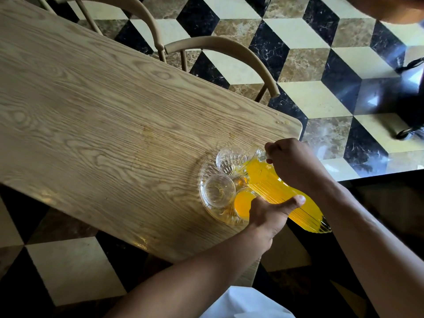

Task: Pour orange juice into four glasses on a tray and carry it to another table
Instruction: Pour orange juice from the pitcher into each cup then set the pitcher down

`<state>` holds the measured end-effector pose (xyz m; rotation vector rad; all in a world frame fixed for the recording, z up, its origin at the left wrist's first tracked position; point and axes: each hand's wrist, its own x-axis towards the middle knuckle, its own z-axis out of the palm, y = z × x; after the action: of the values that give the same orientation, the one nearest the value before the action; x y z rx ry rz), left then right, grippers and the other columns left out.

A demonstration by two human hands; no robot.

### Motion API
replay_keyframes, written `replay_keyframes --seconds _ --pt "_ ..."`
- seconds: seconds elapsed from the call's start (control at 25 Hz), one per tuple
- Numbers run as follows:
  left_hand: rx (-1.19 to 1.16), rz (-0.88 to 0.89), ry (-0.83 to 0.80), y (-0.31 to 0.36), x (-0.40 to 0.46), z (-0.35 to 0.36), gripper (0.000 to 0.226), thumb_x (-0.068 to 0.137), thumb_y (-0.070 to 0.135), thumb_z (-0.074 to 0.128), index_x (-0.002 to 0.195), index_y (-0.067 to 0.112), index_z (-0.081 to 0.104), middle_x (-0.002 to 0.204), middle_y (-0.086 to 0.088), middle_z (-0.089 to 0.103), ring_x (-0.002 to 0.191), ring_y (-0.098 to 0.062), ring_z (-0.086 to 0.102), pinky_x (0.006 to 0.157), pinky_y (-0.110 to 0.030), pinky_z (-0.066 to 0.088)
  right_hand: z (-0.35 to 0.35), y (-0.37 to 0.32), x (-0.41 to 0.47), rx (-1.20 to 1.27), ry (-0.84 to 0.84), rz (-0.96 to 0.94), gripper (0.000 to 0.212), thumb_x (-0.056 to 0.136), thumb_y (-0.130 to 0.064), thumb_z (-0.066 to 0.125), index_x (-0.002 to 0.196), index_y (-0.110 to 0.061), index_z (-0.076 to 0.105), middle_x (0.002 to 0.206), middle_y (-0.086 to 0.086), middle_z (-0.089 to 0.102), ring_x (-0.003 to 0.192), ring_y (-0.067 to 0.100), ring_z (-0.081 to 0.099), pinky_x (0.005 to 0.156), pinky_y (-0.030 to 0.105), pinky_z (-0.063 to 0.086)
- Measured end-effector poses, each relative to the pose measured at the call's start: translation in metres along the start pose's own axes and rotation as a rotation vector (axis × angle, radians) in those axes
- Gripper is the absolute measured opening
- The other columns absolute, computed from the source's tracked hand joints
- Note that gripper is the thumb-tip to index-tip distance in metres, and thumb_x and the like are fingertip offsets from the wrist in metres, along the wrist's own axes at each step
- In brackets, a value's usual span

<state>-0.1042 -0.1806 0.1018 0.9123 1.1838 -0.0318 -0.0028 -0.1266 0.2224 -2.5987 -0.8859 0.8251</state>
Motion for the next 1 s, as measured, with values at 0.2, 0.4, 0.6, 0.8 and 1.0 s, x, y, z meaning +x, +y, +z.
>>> replay_keyframes --seconds 0.2,0.4,0.6,0.8,1.0 --pt "-0.050 -0.017 -0.018 0.009 -0.001 -0.002 0.107 0.011 0.092 0.084 0.073 0.009 0.059 0.080 -0.003 0.046 0.082 -0.022 0.044 0.089 -0.059 0.064 0.003 -0.005 0.005 -0.025 -0.011 -0.003 0.044 0.104 -0.033 0.044 0.084 -0.002 0.068 0.090 0.019 0.075 0.085 0.041 0.068 0.079 0.051 0.057" --pt "-0.056 -0.025 -0.012 0.010 0.002 -0.004 0.099 0.009 0.094 0.082 0.062 0.017 0.049 0.075 -0.002 0.042 0.079 -0.023 0.039 0.083 -0.056 0.062 0.005 -0.011 0.009 -0.024 -0.024 0.012 0.046 0.104 -0.034 0.045 0.085 -0.001 0.070 0.089 0.019 0.074 0.085 0.041 0.067 0.079 0.050 0.057" --pt "-0.086 -0.038 -0.033 0.013 0.001 -0.006 0.096 0.007 0.092 0.082 0.058 0.018 0.048 0.071 -0.003 0.039 0.077 -0.023 0.037 0.076 -0.054 0.060 0.004 -0.015 0.010 -0.060 -0.042 0.014 0.041 0.103 -0.027 0.045 0.084 0.001 0.069 0.084 0.022 0.070 0.081 0.044 0.063 0.070 0.047 0.053" --pt "-0.140 -0.067 -0.060 0.010 0.006 -0.002 0.104 0.007 0.087 0.088 0.071 0.010 0.060 0.076 -0.005 0.045 0.079 -0.022 0.046 0.093 -0.062 0.061 0.007 -0.014 0.016 -0.056 -0.053 0.030 0.043 0.103 -0.032 0.045 0.090 -0.001 0.072 0.093 0.020 0.075 0.087 0.041 0.067 0.081 0.050 0.057" --pt "-0.163 -0.081 -0.072 0.013 0.004 -0.003 0.097 0.007 0.086 0.089 0.060 0.011 0.056 0.073 -0.004 0.044 0.078 -0.025 0.046 0.093 -0.063 0.060 0.007 -0.014 0.018 -0.058 -0.056 0.030 0.045 0.103 -0.033 0.043 0.087 -0.001 0.070 0.094 0.020 0.075 0.087 0.041 0.068 0.080 0.049 0.058"
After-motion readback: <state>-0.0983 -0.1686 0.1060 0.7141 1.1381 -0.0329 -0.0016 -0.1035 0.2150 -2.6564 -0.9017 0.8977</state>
